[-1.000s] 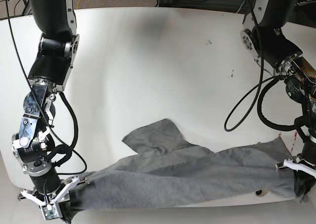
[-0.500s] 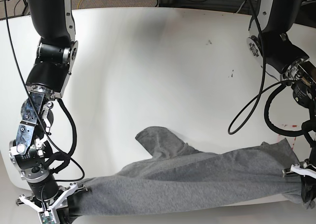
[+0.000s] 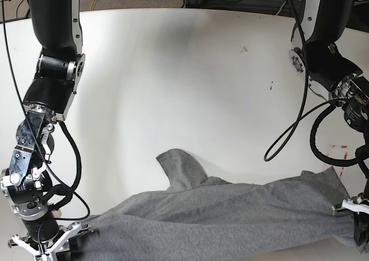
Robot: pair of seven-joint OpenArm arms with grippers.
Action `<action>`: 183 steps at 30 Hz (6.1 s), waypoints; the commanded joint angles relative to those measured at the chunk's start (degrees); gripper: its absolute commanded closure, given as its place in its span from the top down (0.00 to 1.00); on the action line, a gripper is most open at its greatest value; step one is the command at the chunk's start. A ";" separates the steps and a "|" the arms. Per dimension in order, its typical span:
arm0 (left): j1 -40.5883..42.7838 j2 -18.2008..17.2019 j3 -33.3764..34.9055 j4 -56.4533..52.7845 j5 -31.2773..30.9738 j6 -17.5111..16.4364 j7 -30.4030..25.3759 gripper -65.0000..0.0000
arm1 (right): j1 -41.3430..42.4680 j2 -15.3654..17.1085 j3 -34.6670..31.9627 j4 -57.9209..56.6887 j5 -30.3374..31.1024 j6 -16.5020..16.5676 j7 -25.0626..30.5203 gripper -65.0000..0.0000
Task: Fold the T-shirt properly
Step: 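Drag the stretched grey T-shirt with both grippers across the table, then open both grippers to release the T-shirt edge, then move the right gripper to a T-shirt hem corner and pinch it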
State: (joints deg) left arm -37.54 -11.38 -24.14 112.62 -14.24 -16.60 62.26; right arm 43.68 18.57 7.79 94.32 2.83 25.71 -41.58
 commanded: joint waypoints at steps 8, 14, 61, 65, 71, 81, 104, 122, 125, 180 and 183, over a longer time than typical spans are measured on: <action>0.75 -0.54 1.50 0.66 0.22 0.20 -1.73 0.00 | 0.23 0.82 0.52 1.10 -0.32 -0.26 0.48 0.01; 7.69 -0.54 1.42 1.01 0.13 0.20 -1.73 0.00 | -8.21 -0.06 3.42 5.15 -0.32 -0.26 0.48 0.01; 59.30 -5.63 -10.19 0.92 -18.68 0.20 -1.82 0.00 | -61.48 -17.38 13.53 20.80 -0.32 -0.26 -0.22 0.01; 60.26 -5.72 -10.28 0.92 -18.24 0.20 -1.82 0.00 | -61.83 -17.38 13.53 20.80 -0.59 -0.26 -0.22 0.01; 60.79 -5.55 -10.28 0.92 -15.43 0.20 -1.82 0.00 | -63.07 -17.38 13.53 19.57 -0.59 -0.26 -0.22 0.01; 62.46 -5.81 -10.01 0.92 -14.82 0.20 -1.82 0.00 | -63.33 -17.38 13.44 18.42 -0.76 -0.35 -0.48 0.11; 62.11 -7.04 -11.68 1.45 -15.25 0.12 -1.38 0.88 | -60.69 -19.40 13.00 21.06 -0.32 -0.35 -0.48 0.84; 51.56 -10.56 -15.11 1.01 -14.90 0.20 -1.38 0.88 | -37.13 -17.56 10.01 5.41 -0.76 -0.35 -0.48 0.84; 49.28 -10.65 -16.34 1.01 -14.90 0.20 -1.38 0.88 | -32.74 -17.03 9.04 -1.36 -0.41 -0.35 -0.31 0.84; 35.83 -10.56 -16.78 -11.30 -11.56 0.29 -1.47 0.89 | -20.96 -17.38 -3.00 -37.22 -0.41 -0.26 11.65 0.13; 32.66 -10.56 -13.71 -15.34 -9.45 0.29 -1.73 0.89 | -21.04 -17.38 -3.70 -37.14 -0.41 -0.26 11.56 0.00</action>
State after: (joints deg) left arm -2.15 -20.99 -39.22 98.80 -23.20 -15.90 62.00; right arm 21.65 1.41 4.34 56.51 1.93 25.30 -29.19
